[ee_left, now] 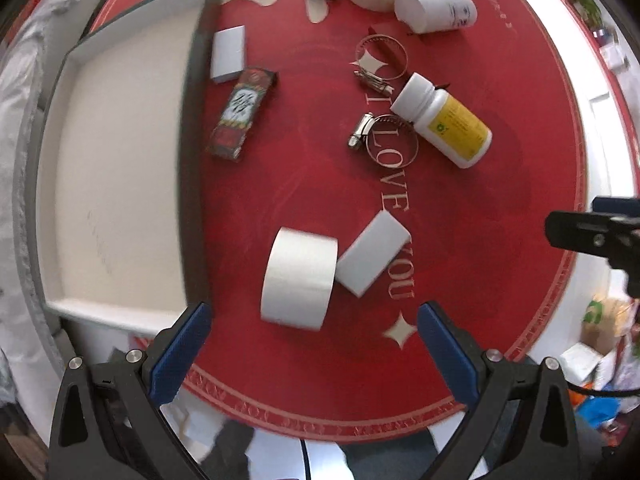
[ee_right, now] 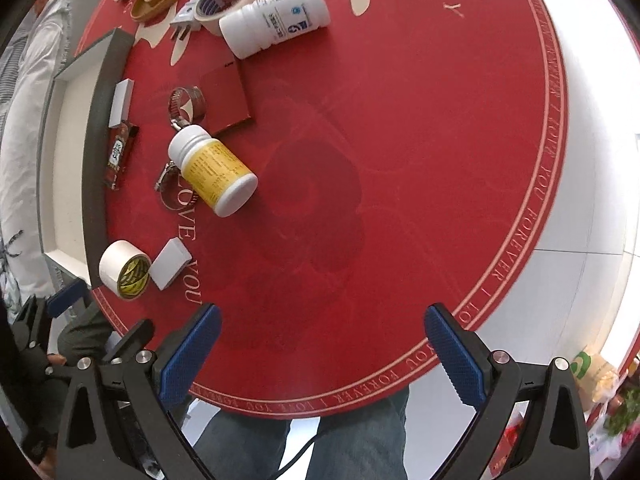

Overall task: Organize rigid objects
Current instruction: 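Grasp the white tape roll with the left tool while the right tool grasps the yellow-labeled pill bottle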

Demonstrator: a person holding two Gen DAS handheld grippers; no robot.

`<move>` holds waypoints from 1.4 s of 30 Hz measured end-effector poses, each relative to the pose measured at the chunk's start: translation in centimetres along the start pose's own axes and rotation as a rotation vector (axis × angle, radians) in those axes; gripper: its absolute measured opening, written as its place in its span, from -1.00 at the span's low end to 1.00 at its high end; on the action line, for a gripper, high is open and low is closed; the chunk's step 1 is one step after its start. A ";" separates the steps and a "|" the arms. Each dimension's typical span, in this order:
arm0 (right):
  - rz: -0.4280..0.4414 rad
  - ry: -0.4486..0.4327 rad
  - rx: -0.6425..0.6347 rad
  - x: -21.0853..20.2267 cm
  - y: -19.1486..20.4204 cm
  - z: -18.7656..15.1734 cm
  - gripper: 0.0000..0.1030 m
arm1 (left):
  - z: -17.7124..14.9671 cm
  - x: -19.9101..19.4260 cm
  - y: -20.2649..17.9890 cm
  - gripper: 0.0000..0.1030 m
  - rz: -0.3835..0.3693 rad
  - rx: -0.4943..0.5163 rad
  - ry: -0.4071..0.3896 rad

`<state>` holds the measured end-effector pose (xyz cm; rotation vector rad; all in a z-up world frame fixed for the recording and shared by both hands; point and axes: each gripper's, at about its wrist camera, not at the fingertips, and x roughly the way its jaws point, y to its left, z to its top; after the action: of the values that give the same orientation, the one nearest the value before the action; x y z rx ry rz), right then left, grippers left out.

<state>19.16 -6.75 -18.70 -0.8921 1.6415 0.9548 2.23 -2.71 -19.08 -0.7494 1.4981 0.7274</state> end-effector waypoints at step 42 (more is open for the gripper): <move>0.027 0.002 -0.184 3.2 3.0 7.2 -0.23 | -1.8 4.2 4.1 0.99 -0.144 -0.309 0.004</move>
<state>18.56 0.71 -22.65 -0.9965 1.5892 1.1374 -2.28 -1.88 -23.08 -1.0808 1.3341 0.8581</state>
